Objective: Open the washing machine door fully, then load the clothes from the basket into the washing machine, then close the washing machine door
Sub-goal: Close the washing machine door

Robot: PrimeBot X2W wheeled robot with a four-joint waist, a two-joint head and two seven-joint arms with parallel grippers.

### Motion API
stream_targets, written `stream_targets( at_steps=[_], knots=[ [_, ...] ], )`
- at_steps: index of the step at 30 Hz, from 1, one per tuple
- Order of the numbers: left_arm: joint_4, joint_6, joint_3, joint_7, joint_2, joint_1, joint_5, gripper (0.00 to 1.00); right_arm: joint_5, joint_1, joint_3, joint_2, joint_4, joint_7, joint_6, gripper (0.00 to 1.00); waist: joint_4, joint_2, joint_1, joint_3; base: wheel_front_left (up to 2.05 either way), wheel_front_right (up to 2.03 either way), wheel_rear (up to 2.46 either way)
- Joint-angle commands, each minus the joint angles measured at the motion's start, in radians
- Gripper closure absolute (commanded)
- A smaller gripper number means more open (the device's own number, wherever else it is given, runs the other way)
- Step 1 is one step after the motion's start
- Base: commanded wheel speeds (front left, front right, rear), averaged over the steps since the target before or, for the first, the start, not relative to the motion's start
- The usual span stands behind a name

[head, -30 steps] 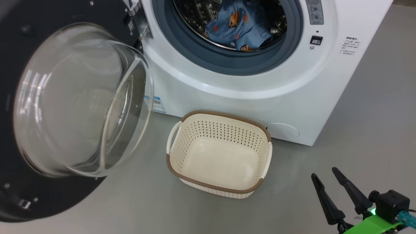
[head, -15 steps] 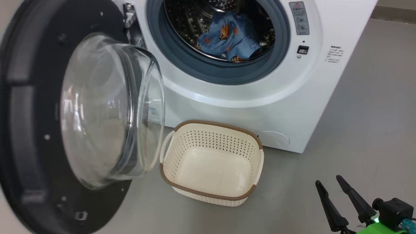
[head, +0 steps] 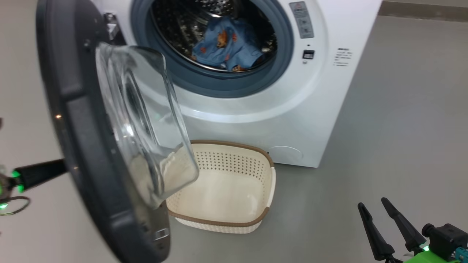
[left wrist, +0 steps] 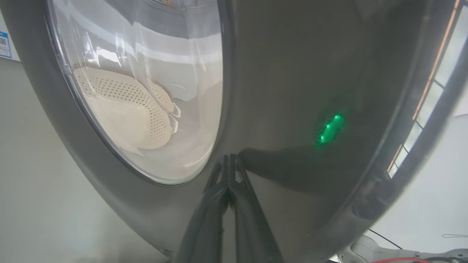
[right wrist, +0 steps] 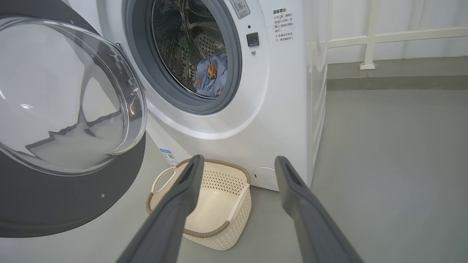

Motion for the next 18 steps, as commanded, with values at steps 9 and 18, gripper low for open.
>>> stream_targets(
  at_steps=[9,18],
  knots=[
    [-0.046,-0.009,-0.027,-0.038,-0.042,-0.107,0.017,1.00,-0.009,-0.002,0.013,0.008,-0.027,-0.005,0.003,0.00,-0.119,-0.0001,0.0000,0.003,0.00,0.00,0.00],
    [0.043,-0.016,-0.085,-0.137,-0.118,-0.207,0.102,1.00,-0.011,-0.031,0.009,0.028,-0.031,-0.005,0.003,0.00,-0.220,-0.0001,0.0000,0.045,0.00,0.00,0.00]
  ],
)
